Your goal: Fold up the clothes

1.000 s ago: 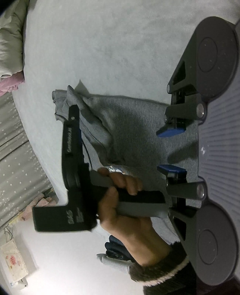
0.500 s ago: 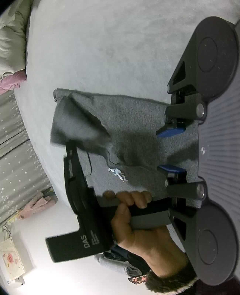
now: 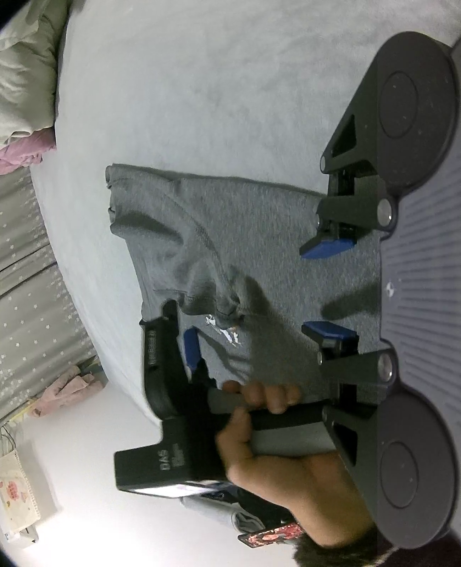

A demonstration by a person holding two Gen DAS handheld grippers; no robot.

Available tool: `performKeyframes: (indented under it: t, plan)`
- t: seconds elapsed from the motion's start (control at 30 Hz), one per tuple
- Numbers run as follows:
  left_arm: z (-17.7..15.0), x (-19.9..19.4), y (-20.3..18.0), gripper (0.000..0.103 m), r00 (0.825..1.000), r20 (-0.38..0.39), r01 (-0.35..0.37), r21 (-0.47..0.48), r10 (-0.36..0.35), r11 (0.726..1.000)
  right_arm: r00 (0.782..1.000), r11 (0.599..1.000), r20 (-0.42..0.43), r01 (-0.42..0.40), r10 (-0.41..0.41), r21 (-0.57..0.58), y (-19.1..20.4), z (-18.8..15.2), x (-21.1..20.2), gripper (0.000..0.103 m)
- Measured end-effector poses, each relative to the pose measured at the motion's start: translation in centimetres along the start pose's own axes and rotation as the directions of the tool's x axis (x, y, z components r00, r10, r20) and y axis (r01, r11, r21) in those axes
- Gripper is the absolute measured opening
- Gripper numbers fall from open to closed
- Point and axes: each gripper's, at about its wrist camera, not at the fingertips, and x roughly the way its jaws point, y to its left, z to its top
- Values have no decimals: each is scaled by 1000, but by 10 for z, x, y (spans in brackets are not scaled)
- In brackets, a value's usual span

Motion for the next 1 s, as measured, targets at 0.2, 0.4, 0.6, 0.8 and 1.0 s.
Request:
performKeyframes:
  t: [0.2,0.4,0.6,0.8,1.0]
  plan:
    - [20,27,7,51,995,-31,96,-32,-97,995,1000,1000,-1,-4,4,1,1,-1,-2,40]
    - [10,26,-4,1,997,-6,82,0,-82,997,1000,1000,-2,-7,7,-1,1,0,-3,40]
    - [-2,5,0,0,995,94,-35,-35,38,999,1000,1000,-1,-7,7,-4,2,-1,-4,40]
    - [-3,8,6,30,994,33,-100,-51,102,994,1000,1000,-2,-7,7,-6,1,-1,-4,40]
    - [9,-8,-1,57,995,101,23,-36,-19,999,1000,1000,1,2,-2,4,3,1,-7,40]
